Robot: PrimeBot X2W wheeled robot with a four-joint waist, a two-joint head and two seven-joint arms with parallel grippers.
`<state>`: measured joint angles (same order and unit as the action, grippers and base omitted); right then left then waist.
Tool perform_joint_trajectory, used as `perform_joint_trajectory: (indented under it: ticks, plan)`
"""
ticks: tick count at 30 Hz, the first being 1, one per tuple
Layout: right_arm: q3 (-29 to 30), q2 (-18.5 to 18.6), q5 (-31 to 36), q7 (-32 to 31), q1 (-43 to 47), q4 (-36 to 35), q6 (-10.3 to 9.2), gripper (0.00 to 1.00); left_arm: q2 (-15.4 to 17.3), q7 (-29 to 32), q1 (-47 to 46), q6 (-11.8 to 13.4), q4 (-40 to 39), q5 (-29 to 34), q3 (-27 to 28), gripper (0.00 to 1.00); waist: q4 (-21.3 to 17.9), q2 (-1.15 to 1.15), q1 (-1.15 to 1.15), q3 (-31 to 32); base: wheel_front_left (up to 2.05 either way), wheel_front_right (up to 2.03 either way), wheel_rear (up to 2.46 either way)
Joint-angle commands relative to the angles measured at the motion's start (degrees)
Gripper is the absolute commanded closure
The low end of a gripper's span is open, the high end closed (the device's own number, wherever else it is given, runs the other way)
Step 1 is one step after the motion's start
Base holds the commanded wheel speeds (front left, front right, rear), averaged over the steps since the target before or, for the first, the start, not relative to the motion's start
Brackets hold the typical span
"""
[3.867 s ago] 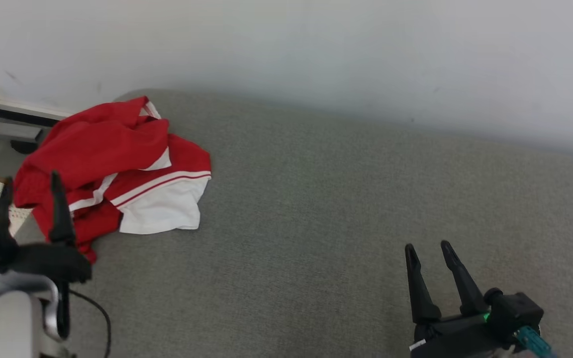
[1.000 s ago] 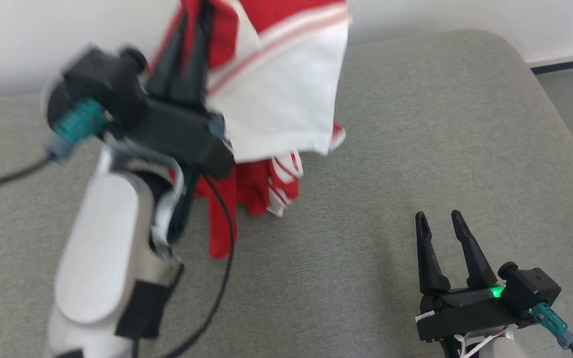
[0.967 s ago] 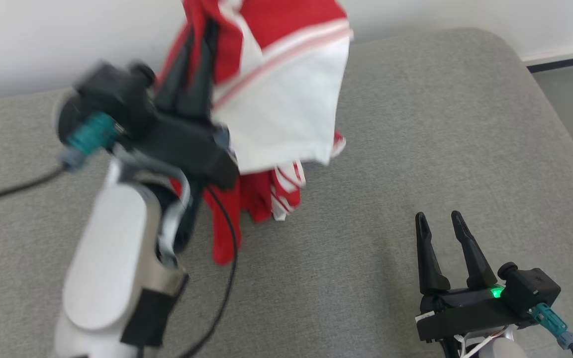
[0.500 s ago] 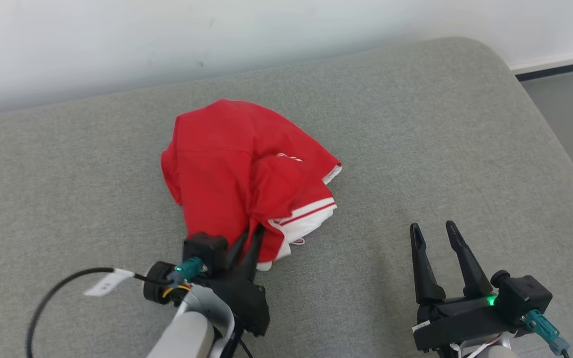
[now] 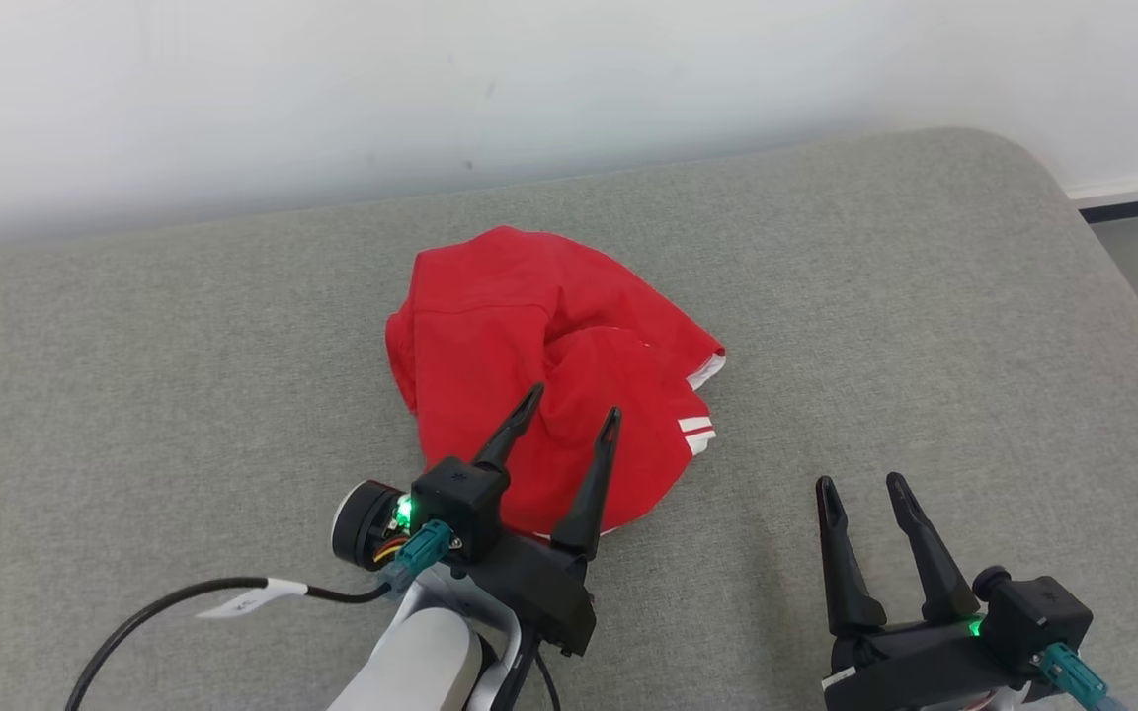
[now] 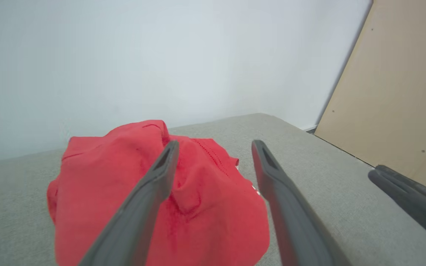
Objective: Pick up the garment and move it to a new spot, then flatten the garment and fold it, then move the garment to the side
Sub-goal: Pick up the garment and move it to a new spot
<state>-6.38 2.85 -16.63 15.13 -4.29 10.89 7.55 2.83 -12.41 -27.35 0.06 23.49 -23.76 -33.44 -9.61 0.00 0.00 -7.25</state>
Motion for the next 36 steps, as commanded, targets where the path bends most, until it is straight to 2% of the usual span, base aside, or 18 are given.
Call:
perform_joint_trajectory:
  ticks: [1, 9, 15, 17, 18, 19, 28, 36]
  plan:
    - [0.08, 0.07, 0.06, 0.10, 0.88, 0.04, -0.12, 0.00, 0.10, 0.14, -0.33, 0.46, -0.66, 0.18, -0.10, 0.00, 0.35, 0.00, 0.00, 0.10, 0.00, 0.00, 0.00]
    - [-0.27, 0.07, -0.43, 0.11, -0.49, 0.42, -0.12, 0.00, 2.19, 1.63, -1.67, 2.24, 0.98, 0.87, 0.67, 0.00, -0.96, 0.00, 0.00, -1.16, 0.00, 0.00, 0.00]
    - [-0.10, 0.08, -0.85, 0.11, -1.20, 0.82, -0.12, 0.00, 2.55, 1.75, -3.55, 2.71, 6.72, 0.42, 1.35, 0.00, -2.87, 0.00, 0.00, -1.95, 0.00, 0.00, 0.00]
    - [-0.10, 0.07, -0.99, 0.11, -1.13, 0.93, -0.12, 0.00, 2.43, 2.01, -4.31, 2.18, 8.85, 0.08, 1.15, 0.00, -3.36, 0.00, 0.00, -2.12, 0.00, 0.00, 0.00]
    - [-0.11, 0.06, -1.00, 0.10, -1.07, 0.94, -0.12, 0.00, 2.33, 1.92, -4.69, 1.99, 9.82, 0.03, 1.10, 0.71, -3.52, 0.00, 0.00, -2.19, 0.00, 0.00, 0.00]
    - [-0.12, 0.05, -1.05, 0.10, -1.09, 0.95, -0.12, 0.00, 2.25, 1.48, -5.03, 1.70, 10.50, 0.09, 0.98, 1.00, -3.66, 0.00, 0.00, -2.23, 0.00, 0.00, 0.00]
    - [0.55, 0.08, -1.37, 0.11, -0.44, 1.02, -0.12, 0.00, 1.48, -0.80, -6.87, 0.71, 13.00, -0.39, 0.50, 1.00, -3.01, 0.00, 0.00, -1.70, 0.00, 0.00, 0.00]
    - [1.24, 0.06, -1.40, 0.11, 1.21, 1.15, -0.12, 0.00, 0.57, -1.84, -10.15, 0.94, 4.51, -0.64, -0.37, 1.00, 1.91, 0.00, 0.00, -0.37, 0.00, 0.00, 0.00]
